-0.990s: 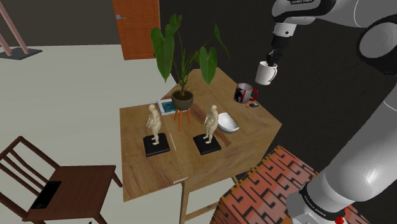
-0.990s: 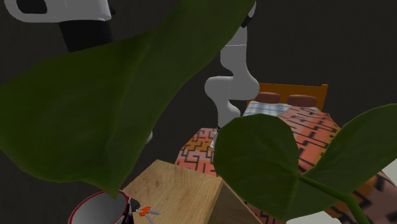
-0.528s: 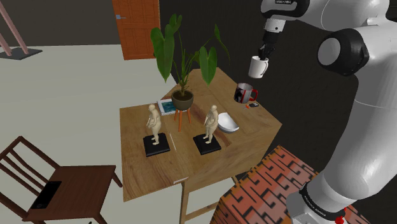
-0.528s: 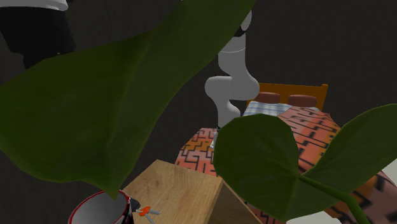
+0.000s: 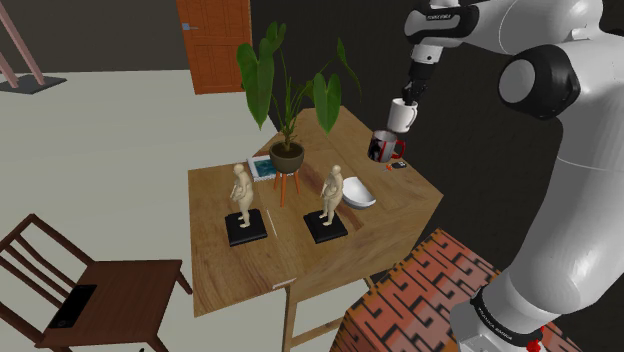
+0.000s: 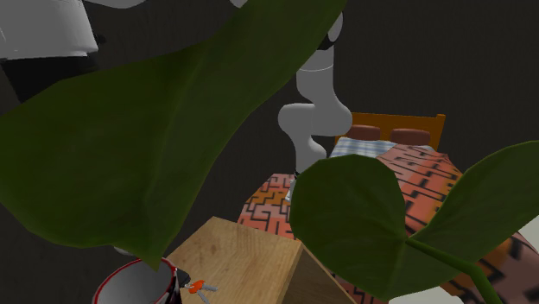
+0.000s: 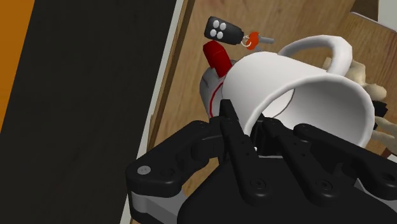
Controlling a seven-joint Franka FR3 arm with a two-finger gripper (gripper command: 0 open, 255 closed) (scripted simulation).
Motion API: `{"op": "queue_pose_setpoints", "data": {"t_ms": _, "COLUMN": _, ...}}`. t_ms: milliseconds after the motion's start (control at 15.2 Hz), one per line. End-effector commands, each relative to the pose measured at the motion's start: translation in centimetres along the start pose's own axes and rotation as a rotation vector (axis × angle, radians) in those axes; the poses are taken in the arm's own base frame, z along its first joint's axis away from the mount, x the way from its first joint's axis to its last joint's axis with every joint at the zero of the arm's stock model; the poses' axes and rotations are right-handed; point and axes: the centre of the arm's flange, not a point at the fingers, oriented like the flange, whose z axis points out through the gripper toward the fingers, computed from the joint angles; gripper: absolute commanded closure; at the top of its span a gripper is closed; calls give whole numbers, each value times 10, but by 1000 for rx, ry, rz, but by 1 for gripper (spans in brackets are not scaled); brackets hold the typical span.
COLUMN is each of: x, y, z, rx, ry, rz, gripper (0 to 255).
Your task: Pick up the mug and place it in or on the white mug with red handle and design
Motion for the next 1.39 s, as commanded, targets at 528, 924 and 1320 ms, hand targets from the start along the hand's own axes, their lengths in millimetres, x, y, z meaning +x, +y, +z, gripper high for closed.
{"op": "queue_pose_setpoints", "data": {"t_ms": 528, "x": 3, "y": 3, "z": 47, "rx": 0, "ry": 1, "rz": 0, "gripper": 255}}
{"op": "queue_pose_setpoints", "data": {"t_ms": 924, "x": 3, "y": 3, "z": 47, "rx": 0, "ry": 1, "rz": 0, "gripper": 255}}
{"op": "queue_pose_setpoints", "data": {"t_ms": 1320, "x": 3, "y": 3, "z": 47, "rx": 0, "ry": 1, "rz": 0, "gripper": 0}}
